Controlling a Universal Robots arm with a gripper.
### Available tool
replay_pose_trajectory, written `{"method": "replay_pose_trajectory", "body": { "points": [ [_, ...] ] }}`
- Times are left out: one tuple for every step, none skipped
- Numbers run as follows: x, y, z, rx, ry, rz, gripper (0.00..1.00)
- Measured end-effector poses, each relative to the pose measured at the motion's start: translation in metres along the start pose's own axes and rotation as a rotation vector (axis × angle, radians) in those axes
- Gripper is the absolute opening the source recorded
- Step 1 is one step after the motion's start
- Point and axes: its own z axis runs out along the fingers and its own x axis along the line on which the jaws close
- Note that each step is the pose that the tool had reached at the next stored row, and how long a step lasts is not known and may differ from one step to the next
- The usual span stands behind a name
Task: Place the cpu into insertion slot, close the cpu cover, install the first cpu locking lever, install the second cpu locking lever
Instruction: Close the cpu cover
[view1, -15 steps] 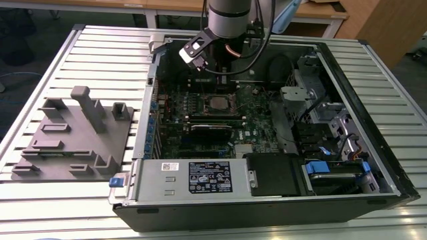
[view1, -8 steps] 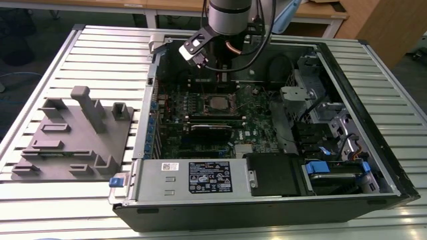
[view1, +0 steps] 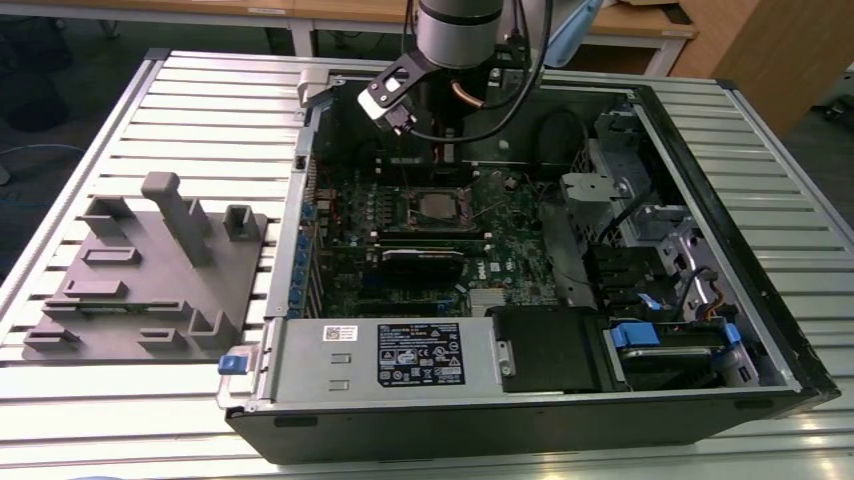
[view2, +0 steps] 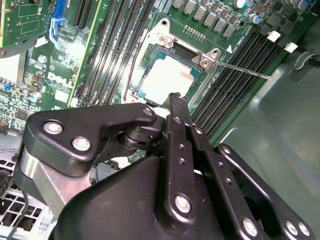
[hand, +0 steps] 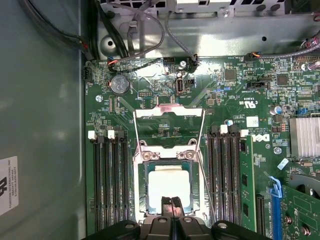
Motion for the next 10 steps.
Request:
{"method": "replay_pose_trajectory", "body": {
  "points": [
    [0.0000, 0.0000, -0.0003, 0.0002, -0.0003, 0.000, 0.11],
    [0.0000, 0.0000, -0.0007, 0.0002, -0.0004, 0.000, 0.11],
    [0.0000, 0.0000, -0.0007, 0.0000, -0.0001, 0.000, 0.11],
    [0.0000, 0.0000, -0.0007, 0.0000, 0.0000, 0.000, 0.11],
    [0.0000, 0.0000, -0.0013, 0.0000, 0.0000, 0.000, 0.11],
    [0.0000, 0.0000, -0.0018, 0.0000, 0.0000, 0.000, 0.11],
    [0.0000, 0.0000, -0.0019, 0.0000, -0.0001, 0.000, 0.11],
    [0.0000, 0.0000, -0.0020, 0.0000, -0.0001, 0.000, 0.11],
    [0.0000, 0.0000, -0.0024, 0.0003, -0.0005, 0.000, 0.11],
    [0.0000, 0.0000, -0.0029, 0.0002, -0.0005, 0.000, 0.11]
  ]
}}
